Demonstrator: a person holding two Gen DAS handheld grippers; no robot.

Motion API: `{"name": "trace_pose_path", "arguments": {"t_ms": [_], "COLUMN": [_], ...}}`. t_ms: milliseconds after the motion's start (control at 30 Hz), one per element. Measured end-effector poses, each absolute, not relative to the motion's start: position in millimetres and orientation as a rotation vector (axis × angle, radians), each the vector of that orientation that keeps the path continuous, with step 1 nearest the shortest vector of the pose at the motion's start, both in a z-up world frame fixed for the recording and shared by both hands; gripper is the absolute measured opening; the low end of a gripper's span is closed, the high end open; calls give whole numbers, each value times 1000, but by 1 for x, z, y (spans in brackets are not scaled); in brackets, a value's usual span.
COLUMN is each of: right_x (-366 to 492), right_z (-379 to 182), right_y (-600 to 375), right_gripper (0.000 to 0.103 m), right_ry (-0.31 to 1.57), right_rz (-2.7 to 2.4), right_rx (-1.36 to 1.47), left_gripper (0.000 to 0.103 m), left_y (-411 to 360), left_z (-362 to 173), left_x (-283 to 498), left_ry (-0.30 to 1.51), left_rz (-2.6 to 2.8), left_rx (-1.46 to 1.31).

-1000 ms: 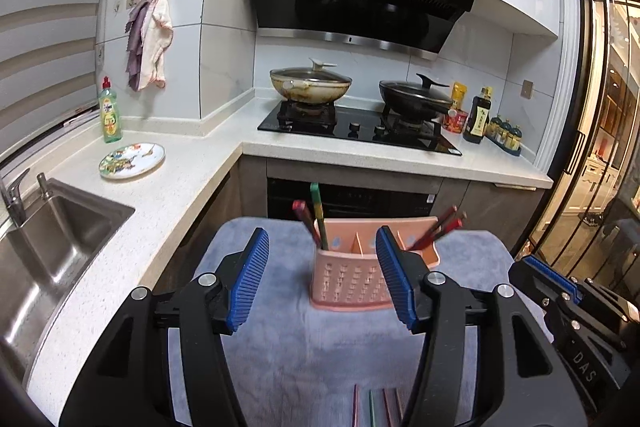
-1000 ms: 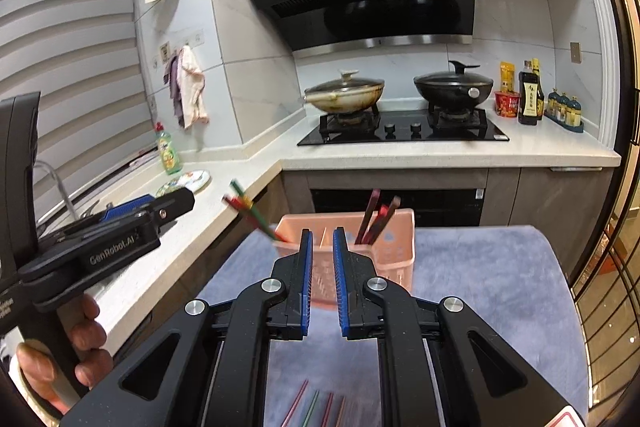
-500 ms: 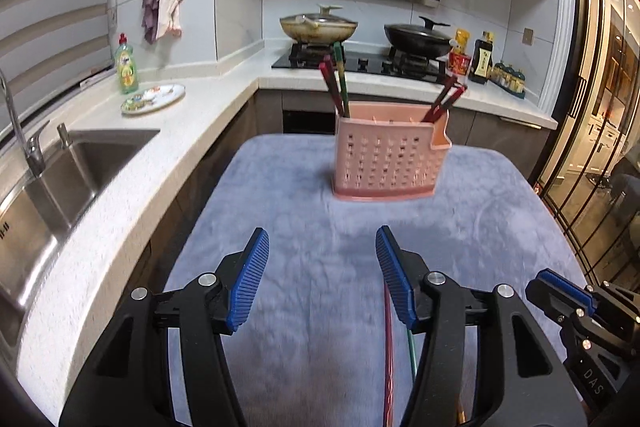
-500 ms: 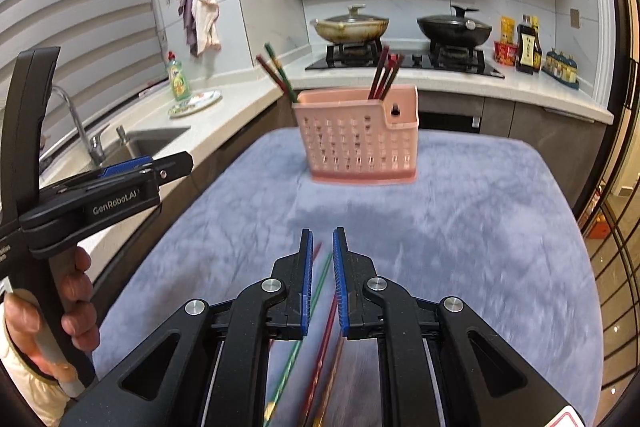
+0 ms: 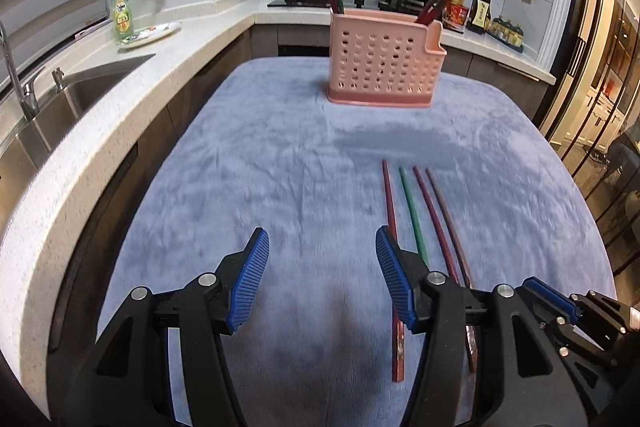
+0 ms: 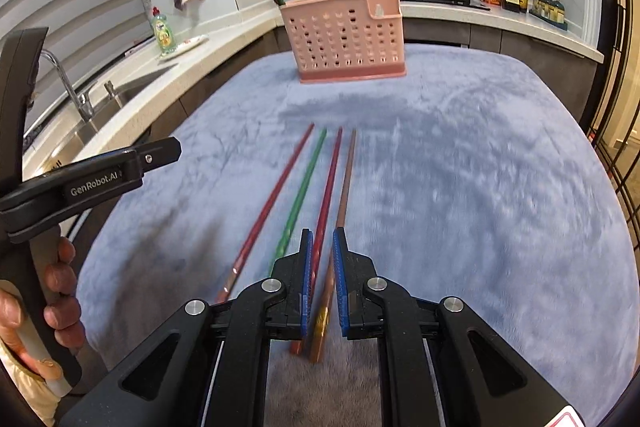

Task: Organize utensils
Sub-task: 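Move both open tools back down toward the remaining chopsticks, then close the left tool on a dark red chopstick while the right tool grasps a brown chopstick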

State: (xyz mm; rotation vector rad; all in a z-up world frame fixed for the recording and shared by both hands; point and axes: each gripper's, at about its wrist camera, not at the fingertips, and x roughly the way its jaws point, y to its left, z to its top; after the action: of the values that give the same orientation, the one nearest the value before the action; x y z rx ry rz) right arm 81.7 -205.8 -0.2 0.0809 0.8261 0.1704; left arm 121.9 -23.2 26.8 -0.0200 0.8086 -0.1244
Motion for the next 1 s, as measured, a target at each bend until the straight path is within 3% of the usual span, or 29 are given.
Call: {"name": "trace_pose_path", "arguments": {"t_ms": [833,1000], "right_x": [64,63], "right_z": [-45,-48], "right_y": [-205,-214], "right_gripper": [12,7], "right_ry": [923,923], "right_rz": [165,150], "right_rx": [95,112], "left_gripper": [53,53], "left_y": [-34,-35], "left_z": [-14,-17], "left_x": [99,95], "left_ry": [922,935], "left_rz": [-152,-171], "left_rx": [-7,-17]}}
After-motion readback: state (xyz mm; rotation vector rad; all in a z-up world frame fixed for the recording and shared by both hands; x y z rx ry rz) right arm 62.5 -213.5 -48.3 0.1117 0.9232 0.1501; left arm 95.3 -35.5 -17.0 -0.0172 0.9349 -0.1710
